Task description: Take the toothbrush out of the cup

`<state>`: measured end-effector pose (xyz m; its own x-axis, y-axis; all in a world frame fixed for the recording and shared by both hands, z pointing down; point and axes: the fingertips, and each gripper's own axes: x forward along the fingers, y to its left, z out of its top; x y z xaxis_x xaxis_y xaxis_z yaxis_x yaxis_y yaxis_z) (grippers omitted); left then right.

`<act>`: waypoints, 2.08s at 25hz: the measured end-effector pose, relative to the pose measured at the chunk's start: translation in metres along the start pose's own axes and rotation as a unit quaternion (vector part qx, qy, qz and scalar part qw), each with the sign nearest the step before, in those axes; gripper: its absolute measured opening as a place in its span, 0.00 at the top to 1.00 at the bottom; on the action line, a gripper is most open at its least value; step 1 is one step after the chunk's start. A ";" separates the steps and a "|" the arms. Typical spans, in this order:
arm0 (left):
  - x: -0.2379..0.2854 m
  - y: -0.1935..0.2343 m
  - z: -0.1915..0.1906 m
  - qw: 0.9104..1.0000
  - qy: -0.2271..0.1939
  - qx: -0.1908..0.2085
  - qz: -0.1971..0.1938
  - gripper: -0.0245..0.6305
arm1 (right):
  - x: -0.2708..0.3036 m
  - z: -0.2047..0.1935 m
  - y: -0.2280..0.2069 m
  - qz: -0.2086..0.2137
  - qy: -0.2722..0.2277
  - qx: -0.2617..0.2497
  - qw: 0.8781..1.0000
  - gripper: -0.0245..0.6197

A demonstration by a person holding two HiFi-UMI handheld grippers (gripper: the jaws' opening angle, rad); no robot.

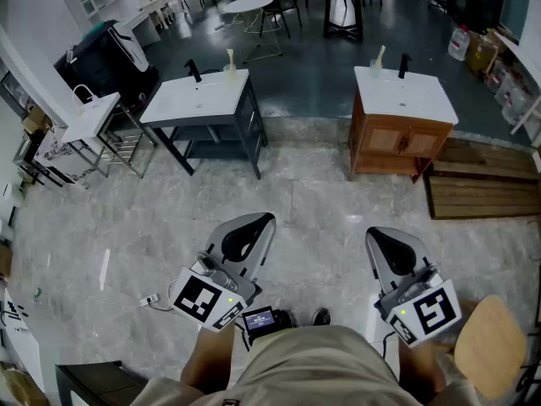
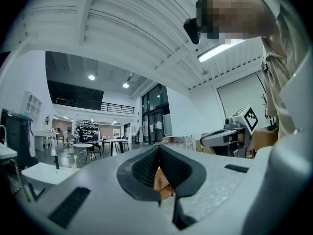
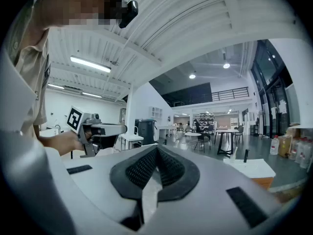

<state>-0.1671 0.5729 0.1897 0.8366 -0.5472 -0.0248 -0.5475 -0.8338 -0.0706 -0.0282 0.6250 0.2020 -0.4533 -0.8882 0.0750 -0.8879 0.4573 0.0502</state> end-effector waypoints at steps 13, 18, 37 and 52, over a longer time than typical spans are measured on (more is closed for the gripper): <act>0.017 -0.011 -0.010 1.000 0.012 -0.002 0.005 0.95 | -0.008 -0.007 -0.021 0.005 -0.008 0.022 1.000 0.95; 0.021 -0.013 -0.012 1.000 0.016 0.002 0.013 0.95 | -0.009 -0.016 -0.035 -0.001 -0.008 0.032 0.999 0.95; -0.079 0.187 -0.048 0.991 0.026 -0.019 0.127 0.95 | 0.192 -0.020 0.027 0.055 0.018 0.027 0.998 0.95; -0.094 0.421 -0.064 0.998 0.001 -0.031 0.062 0.95 | 0.421 0.010 0.082 0.003 0.032 0.000 0.999 0.95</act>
<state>-0.4777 0.2690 0.2265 0.7622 -0.6467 -0.0285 -0.6470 -0.7624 -0.0053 -0.2925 0.2876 0.2273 -0.4527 -0.8806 0.1398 -0.8851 0.4628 0.0488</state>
